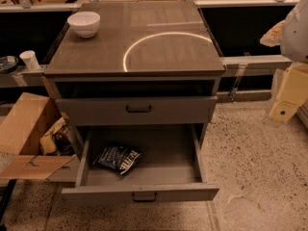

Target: Pick blue chip bag from middle drawer and place on counter

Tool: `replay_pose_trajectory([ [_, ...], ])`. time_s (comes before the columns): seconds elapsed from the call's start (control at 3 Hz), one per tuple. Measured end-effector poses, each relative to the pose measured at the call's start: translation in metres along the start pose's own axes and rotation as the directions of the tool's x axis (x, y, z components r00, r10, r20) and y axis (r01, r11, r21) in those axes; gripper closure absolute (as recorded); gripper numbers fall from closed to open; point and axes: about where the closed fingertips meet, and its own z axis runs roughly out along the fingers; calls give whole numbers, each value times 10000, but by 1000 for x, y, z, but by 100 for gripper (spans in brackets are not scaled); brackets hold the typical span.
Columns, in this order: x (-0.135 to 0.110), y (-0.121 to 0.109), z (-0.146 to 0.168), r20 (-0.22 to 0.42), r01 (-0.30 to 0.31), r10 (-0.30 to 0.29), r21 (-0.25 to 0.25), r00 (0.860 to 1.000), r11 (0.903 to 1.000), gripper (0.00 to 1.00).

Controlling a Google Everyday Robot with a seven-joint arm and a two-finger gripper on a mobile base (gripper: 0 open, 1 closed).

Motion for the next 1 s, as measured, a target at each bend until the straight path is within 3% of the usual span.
replay_pose_trajectory([
  [0.33, 0, 0, 0, 2, -1, 1, -1, 10000, 10000, 0],
  [0.67, -7, 4, 35, 373, -311, 327, -440, 9988, 9985, 0],
  [1.0, -22, 22, 98, 1206, -644, 781, -1133, 9896, 9915, 0],
])
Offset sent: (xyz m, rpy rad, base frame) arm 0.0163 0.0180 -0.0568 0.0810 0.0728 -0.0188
